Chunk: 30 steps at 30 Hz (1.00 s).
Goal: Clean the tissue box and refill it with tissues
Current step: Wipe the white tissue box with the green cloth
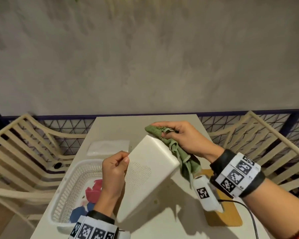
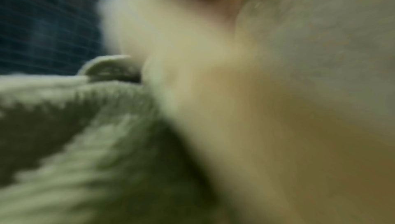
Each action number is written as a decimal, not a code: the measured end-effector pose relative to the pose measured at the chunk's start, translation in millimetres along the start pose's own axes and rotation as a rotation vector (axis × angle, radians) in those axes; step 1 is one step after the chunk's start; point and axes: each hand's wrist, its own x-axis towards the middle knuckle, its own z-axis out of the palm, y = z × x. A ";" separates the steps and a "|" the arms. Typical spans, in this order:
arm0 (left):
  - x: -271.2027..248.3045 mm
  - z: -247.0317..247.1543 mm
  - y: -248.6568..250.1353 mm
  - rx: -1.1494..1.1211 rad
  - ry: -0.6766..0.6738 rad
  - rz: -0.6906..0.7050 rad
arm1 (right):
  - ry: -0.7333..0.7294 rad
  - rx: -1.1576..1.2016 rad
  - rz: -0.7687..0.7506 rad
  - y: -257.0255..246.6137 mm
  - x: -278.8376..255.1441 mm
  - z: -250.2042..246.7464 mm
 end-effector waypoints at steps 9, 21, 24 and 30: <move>-9.9 8.6 -2.4 -0.137 -0.333 -0.137 | -0.123 -0.255 -0.050 6.3 -18.2 16.0; 2.0 13.2 4.2 -0.357 -0.217 -0.102 | 0.160 -0.381 -0.267 50.4 -42.9 22.1; 4.7 21.2 1.6 -0.308 -0.150 -0.069 | 0.299 -0.436 -0.199 44.4 -25.9 28.1; 22.7 7.5 5.8 -0.423 -0.114 -0.019 | 0.006 -0.366 -0.491 45.3 -41.8 41.0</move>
